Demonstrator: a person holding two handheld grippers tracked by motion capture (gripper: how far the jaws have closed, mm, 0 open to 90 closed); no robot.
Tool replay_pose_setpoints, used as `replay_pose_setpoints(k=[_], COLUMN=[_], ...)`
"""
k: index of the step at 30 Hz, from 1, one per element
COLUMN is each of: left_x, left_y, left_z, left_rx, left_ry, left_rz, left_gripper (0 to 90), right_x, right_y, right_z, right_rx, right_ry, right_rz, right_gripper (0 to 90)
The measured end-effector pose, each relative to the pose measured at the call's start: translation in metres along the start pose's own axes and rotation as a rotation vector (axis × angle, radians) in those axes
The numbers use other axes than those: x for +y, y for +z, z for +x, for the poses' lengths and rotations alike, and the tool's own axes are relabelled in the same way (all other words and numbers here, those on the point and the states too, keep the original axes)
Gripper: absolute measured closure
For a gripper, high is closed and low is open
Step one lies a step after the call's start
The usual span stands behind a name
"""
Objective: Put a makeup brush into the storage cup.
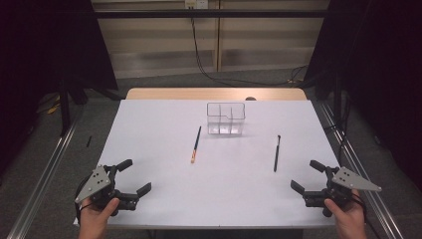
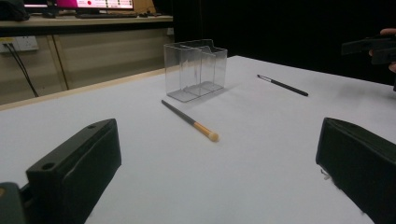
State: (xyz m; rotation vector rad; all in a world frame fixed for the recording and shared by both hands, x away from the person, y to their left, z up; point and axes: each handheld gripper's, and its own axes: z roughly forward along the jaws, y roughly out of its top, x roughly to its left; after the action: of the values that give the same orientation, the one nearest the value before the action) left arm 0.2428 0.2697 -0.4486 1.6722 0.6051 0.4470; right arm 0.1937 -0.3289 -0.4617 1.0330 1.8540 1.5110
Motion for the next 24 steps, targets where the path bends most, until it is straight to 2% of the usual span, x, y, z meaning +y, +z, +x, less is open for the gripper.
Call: replay_pose_setpoints(k=[4, 18, 24], left_x=[0.0002, 0.0035, 0.0068], left_y=[-0.0002, 0.0036, 0.0057], left_z=[-0.0001, -0.0008, -0.0008], left_rx=[0.001, 0.01, 0.012], left_ry=[-0.01, 0.002, 0.006], left_rz=[-0.011, -0.007, -0.025], left_gripper=[0.0, 0.0, 0.0], right_x=[0.0004, 0.0004, 0.0005], right_y=[0.0003, -0.0005, -0.0002], right_z=[0.0007, 0.0007, 0.001], right_rx=[0.001, 0.0, 0.003], right_ry=[-0.003, -0.003, -0.002], right_rz=[-0.002, 0.0, -0.001], right_gripper=[0.0, 0.0, 0.0])
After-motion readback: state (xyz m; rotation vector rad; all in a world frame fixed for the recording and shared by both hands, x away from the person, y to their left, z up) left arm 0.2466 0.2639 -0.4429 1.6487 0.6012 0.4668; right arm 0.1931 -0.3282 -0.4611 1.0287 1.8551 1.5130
